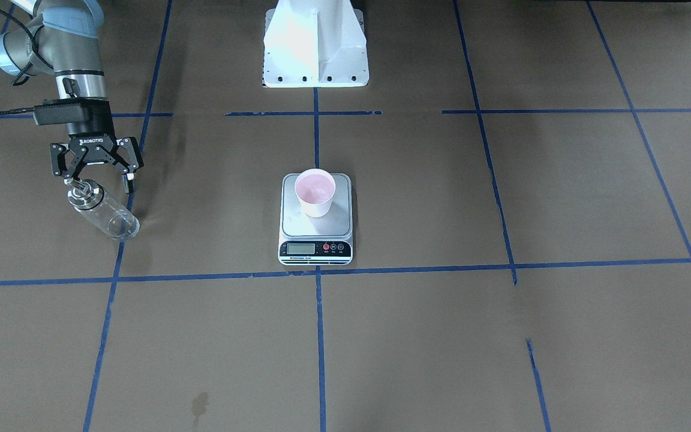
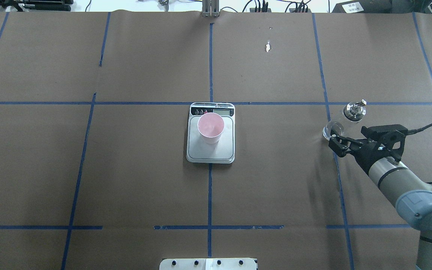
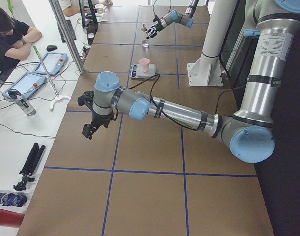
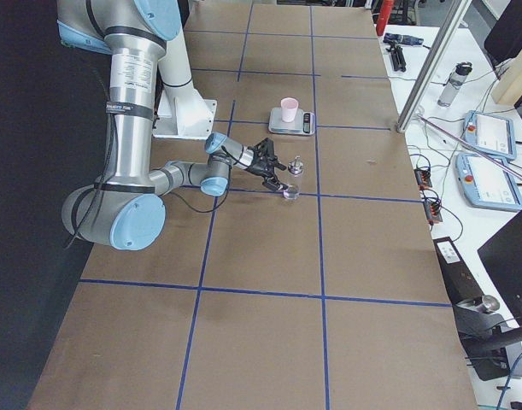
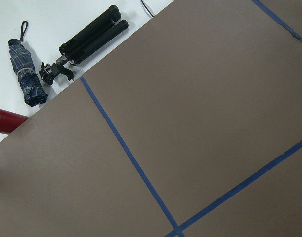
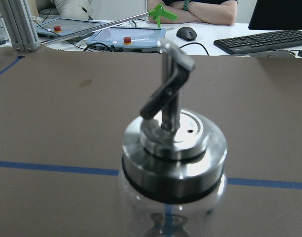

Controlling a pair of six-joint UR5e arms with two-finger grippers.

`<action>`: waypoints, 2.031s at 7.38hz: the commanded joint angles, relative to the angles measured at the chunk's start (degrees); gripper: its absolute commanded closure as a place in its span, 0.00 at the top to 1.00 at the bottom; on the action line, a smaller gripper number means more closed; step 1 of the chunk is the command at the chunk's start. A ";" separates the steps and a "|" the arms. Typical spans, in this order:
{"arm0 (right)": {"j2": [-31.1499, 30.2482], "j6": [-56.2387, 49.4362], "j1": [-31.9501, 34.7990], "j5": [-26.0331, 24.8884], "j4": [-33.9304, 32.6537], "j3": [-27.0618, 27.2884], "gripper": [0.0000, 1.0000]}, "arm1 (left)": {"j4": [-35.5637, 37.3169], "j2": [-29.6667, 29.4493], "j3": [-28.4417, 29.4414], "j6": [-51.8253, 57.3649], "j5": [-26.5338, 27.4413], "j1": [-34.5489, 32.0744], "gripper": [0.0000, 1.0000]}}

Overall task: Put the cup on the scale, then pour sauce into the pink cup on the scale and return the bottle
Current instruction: 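Open the right gripper and withdraw it from the bottle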

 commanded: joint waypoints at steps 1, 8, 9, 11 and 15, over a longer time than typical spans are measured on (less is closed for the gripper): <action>-7.00 0.06 -3.17 -1.02 0.00 5.99 1.00 | 0.00 0.10 -0.03 0.00 0.04 0.00 1.00; -9.76 -1.07 3.97 10.95 -22.94 28.07 1.00 | 0.00 0.28 0.06 0.00 -0.05 0.00 1.00; -9.06 -4.04 10.55 19.63 -22.94 27.90 1.00 | 0.00 0.19 0.06 0.00 -0.05 0.00 1.00; -7.65 -13.96 22.07 33.62 -22.94 26.15 1.00 | 0.00 0.19 -0.03 0.00 -0.31 0.00 1.00; 1.76 -35.83 46.91 59.09 -23.03 10.78 1.00 | 0.00 0.19 -0.03 0.00 -0.32 0.00 1.00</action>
